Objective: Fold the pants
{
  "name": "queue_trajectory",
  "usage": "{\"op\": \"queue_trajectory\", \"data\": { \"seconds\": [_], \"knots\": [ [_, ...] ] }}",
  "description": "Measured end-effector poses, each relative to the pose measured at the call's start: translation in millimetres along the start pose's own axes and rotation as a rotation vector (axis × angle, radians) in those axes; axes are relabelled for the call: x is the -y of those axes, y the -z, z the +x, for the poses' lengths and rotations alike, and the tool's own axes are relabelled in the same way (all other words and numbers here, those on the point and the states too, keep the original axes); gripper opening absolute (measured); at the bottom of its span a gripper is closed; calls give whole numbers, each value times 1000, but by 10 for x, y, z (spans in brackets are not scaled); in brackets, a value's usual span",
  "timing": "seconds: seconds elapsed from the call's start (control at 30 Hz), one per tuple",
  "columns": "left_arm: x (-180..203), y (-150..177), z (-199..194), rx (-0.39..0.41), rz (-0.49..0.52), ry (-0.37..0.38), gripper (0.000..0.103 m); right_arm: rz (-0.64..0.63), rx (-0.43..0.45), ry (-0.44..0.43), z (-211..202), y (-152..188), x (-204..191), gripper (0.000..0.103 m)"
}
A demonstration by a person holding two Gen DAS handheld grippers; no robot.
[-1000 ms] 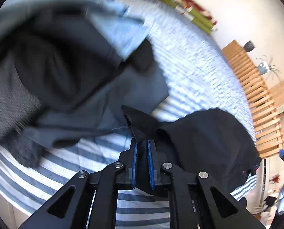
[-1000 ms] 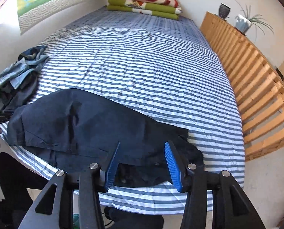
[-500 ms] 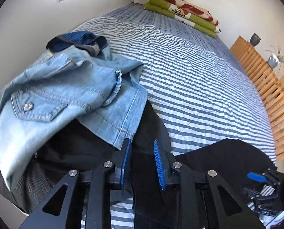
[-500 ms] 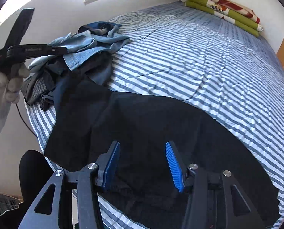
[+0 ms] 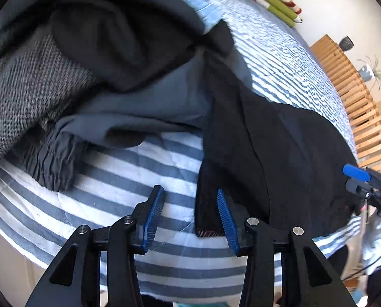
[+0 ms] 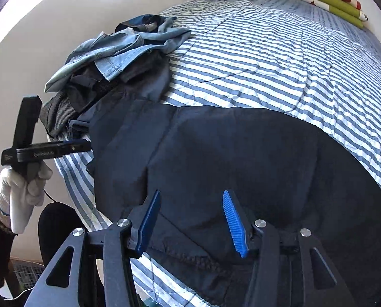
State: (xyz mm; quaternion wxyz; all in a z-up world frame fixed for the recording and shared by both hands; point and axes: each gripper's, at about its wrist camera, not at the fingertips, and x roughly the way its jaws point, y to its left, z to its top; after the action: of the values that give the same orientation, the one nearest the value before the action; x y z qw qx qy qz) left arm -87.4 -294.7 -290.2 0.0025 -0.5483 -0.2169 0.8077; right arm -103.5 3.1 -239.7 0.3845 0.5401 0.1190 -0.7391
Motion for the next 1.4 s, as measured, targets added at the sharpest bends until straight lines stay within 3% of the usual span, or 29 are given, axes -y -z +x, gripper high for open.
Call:
{"op": "queue_trajectory", "data": {
  "seconds": [0.03,0.07,0.1,0.17,0.23,0.4,0.6,0.67,0.83,0.87,0.93,0.97,1.0,1.03,1.1,1.2,1.3,1.37,1.4],
  "knots": [
    [53,14,32,-13,7,30,42,-5,0,0,18,-13,-48,47],
    [110,33,71,-27,13,50,21,-10,-1,-1,34,-23,-92,47],
    [188,53,105,-30,42,9,4,-14,-2,-4,44,-27,-127,47],
    [314,50,97,-19,82,-57,2,-24,0,-7,38,-19,-194,47],
    [382,-11,-54,15,74,-36,2,-37,10,2,6,0,-234,47],
    [826,-250,-502,99,186,-56,2,6,54,21,-156,65,-78,47],
    [1159,-183,-645,87,203,-71,2,92,105,23,-384,249,246,47],
    [1076,-32,-606,60,165,-112,2,109,115,15,-421,338,320,47],
    [279,557,-372,-79,-55,-295,2,138,122,-5,-444,490,501,47],
    [196,615,-352,-95,-85,-302,2,140,118,-8,-437,499,529,47],
    [187,627,-445,-43,-140,-241,5,144,118,-4,-441,516,588,47],
    [254,590,-497,-9,-147,-196,14,147,117,-2,-449,521,613,47],
    [367,529,-526,15,-135,-166,30,151,116,2,-465,536,640,47],
    [494,463,-526,33,-110,-138,38,155,118,4,-493,552,669,47],
    [724,335,-410,24,-57,-87,65,167,129,12,-585,607,749,47],
    [929,199,-78,-47,-28,-96,67,211,162,42,-801,742,940,47],
    [901,206,243,-111,-100,-56,66,270,185,87,-1023,914,1190,50],
    [894,226,252,-69,-117,-37,67,311,198,131,-1176,1046,1389,52],
    [931,224,256,-64,-117,-5,54,334,203,151,-1244,1113,1486,52]
  ]
}}
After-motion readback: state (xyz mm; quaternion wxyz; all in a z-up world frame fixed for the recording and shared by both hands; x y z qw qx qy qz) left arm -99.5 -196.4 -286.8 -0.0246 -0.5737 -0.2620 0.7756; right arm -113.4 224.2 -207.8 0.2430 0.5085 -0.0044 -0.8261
